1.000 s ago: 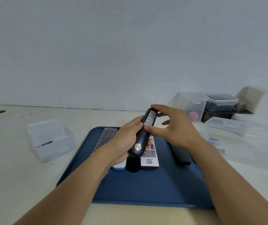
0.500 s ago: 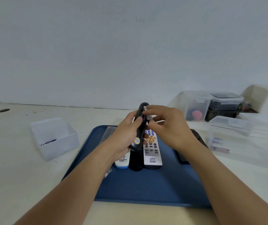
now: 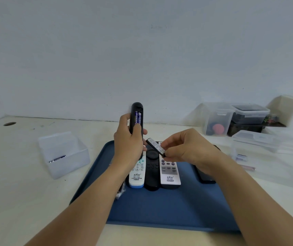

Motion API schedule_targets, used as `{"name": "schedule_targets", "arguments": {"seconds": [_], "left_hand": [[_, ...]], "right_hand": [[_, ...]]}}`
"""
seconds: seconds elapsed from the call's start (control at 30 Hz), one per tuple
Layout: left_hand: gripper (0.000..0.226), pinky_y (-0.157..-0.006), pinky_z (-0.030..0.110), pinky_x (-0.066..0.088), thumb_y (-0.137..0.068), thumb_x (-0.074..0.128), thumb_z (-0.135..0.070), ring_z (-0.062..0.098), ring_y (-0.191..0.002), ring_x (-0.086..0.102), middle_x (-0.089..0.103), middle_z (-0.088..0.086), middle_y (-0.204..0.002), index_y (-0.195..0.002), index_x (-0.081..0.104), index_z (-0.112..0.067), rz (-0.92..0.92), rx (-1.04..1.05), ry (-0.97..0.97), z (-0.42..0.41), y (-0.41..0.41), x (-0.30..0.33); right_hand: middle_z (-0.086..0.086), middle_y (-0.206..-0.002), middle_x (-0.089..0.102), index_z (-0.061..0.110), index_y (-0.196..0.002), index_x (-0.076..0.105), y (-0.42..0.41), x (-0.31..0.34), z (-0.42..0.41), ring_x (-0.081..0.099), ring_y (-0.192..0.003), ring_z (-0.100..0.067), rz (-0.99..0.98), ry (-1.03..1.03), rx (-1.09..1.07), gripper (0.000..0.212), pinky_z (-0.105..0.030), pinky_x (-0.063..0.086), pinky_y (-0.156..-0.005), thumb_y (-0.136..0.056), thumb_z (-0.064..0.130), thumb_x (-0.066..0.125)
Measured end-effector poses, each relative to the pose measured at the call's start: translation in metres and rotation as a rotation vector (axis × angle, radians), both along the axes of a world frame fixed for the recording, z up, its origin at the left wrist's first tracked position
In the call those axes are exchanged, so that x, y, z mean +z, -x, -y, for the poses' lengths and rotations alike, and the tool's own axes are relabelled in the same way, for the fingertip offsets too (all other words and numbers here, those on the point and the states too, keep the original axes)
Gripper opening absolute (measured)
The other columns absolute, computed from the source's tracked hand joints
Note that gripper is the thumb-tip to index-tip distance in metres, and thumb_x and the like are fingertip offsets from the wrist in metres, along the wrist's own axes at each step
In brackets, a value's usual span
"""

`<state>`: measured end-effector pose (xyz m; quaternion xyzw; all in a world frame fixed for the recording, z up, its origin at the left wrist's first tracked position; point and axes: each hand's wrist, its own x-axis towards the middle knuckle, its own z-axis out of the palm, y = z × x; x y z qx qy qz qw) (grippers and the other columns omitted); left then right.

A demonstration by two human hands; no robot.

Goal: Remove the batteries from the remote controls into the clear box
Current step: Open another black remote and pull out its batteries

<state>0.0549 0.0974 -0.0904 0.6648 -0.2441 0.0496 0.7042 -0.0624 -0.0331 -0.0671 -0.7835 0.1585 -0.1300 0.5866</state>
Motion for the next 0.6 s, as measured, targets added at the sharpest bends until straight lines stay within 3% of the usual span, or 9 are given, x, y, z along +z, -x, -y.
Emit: {"name": "schedule_targets", "arguments": {"seconds": [0.13, 0.23, 0.33, 0.43, 0.53, 0.6], "left_hand": [[0.031, -0.053, 0.032, 0.056, -0.102, 0.047, -0.017, 0.015, -0.066, 0.067, 0.071, -0.001, -0.091, -0.130, 0.048, -0.030, 0.264, 0.137, -0.223, -0.004, 0.001, -0.003], [0.030, -0.053, 0.027, 0.053, -0.103, 0.046, -0.019, 0.013, -0.067, 0.066, 0.070, -0.004, -0.092, -0.131, 0.046, -0.030, 0.352, 0.153, -0.293, -0.004, 0.001, -0.004], [0.025, -0.048, 0.031, 0.054, -0.104, 0.046, -0.015, 0.015, -0.057, 0.064, 0.073, 0.003, -0.078, -0.120, 0.053, -0.033, 0.018, -0.168, -0.068, -0.001, 0.008, 0.002], [0.021, -0.047, 0.031, 0.051, -0.106, 0.045, -0.017, 0.023, -0.058, 0.062, 0.073, 0.012, -0.080, -0.120, 0.058, -0.024, -0.314, -0.456, 0.072, 0.001, 0.014, 0.007], [0.023, -0.051, 0.031, 0.051, -0.106, 0.045, -0.020, 0.025, -0.059, 0.061, 0.071, 0.014, -0.079, -0.121, 0.061, -0.021, -0.392, -0.578, 0.105, 0.005, 0.020, 0.004], [0.024, -0.050, 0.031, 0.052, -0.105, 0.045, -0.019, 0.025, -0.059, 0.062, 0.070, 0.013, -0.078, -0.119, 0.063, -0.022, -0.372, -0.617, 0.099, 0.007, 0.024, 0.002]], "right_hand": [[-0.019, -0.082, 0.074, 0.000, -0.087, 0.074, 0.001, -0.002, 0.000, 0.075, -0.067, -0.023, -0.069, 0.139, -0.011, 0.019, -0.032, 0.063, -0.071, -0.075, -0.012, 0.067], [-0.018, -0.082, 0.075, 0.003, -0.084, 0.074, 0.002, -0.002, -0.001, 0.076, -0.070, -0.027, -0.150, 0.170, 0.003, 0.014, -0.038, 0.064, -0.074, -0.075, -0.007, 0.072], [-0.001, -0.071, 0.075, 0.016, -0.073, 0.075, 0.001, 0.002, 0.000, 0.073, -0.065, -0.015, -0.094, 0.371, -0.073, 0.008, -0.031, 0.062, -0.066, -0.074, 0.009, 0.078], [0.008, -0.076, 0.072, 0.020, -0.075, 0.069, 0.002, 0.010, 0.001, 0.068, -0.067, -0.006, 0.216, 0.499, -0.246, 0.014, -0.018, 0.050, -0.060, -0.073, 0.012, 0.079], [0.007, -0.086, 0.070, 0.019, -0.085, 0.064, 0.003, 0.016, -0.006, 0.067, -0.077, -0.006, 0.492, 0.441, -0.260, 0.021, -0.014, 0.049, -0.060, -0.075, 0.007, 0.078], [0.007, -0.087, 0.068, 0.017, -0.090, 0.061, 0.003, 0.016, -0.010, 0.065, -0.081, -0.006, 0.556, 0.457, -0.245, 0.026, -0.011, 0.047, -0.058, -0.075, 0.003, 0.077]]}}
